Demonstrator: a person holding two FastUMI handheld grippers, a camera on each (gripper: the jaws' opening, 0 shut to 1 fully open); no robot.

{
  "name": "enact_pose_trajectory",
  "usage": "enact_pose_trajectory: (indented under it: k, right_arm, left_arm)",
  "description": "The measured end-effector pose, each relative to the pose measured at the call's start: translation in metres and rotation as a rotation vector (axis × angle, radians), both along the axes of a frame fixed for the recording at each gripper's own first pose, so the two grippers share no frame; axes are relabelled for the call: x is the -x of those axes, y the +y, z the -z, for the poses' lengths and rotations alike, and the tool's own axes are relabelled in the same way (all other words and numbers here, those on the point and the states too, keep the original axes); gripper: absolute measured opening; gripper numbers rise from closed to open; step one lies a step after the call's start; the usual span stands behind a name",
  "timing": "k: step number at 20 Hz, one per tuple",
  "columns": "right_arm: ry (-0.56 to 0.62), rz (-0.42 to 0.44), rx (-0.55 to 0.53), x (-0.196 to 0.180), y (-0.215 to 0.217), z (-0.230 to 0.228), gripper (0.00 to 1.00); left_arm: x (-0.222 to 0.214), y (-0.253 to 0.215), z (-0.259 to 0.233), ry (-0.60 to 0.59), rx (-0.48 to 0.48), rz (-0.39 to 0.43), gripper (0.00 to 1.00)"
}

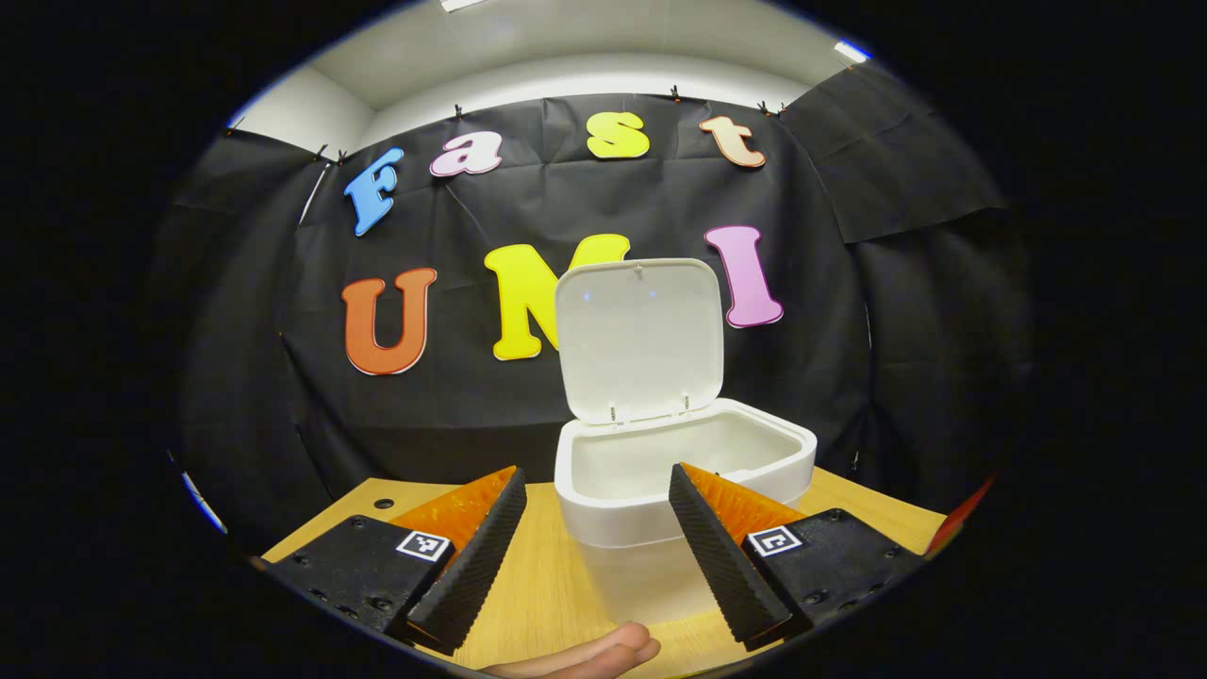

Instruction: Press the lid of the desktop garbage bin to open it, pick up the crumpled paper on the desktop and throw it into the bin, then pick up the pop can on the desktop and drop it into the bin, and finally close the garbage bin lid.

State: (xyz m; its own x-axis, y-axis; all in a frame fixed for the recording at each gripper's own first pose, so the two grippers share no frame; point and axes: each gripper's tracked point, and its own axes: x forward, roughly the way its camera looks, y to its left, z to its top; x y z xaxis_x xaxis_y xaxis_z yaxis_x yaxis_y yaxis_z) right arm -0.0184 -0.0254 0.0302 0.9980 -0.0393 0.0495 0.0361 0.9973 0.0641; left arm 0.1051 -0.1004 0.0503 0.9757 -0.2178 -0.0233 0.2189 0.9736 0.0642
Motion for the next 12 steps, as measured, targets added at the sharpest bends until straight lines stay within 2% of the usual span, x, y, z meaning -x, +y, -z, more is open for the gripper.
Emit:
enact_pose_trajectory:
  k: [8,12]
  right_arm:
    - [0.048,-0.035,0.058,-0.007,0.034,0.018,0.78]
    - [0.061,-0.036,0.057,-0.005,0.05,0.015,0.78]
  left_arm:
    - [0.059,0.059,0.03,0.004,0.029,-0.086,0.99]
    - [0.07,0.068,0.048,0.048,0.05,-0.078,0.99]
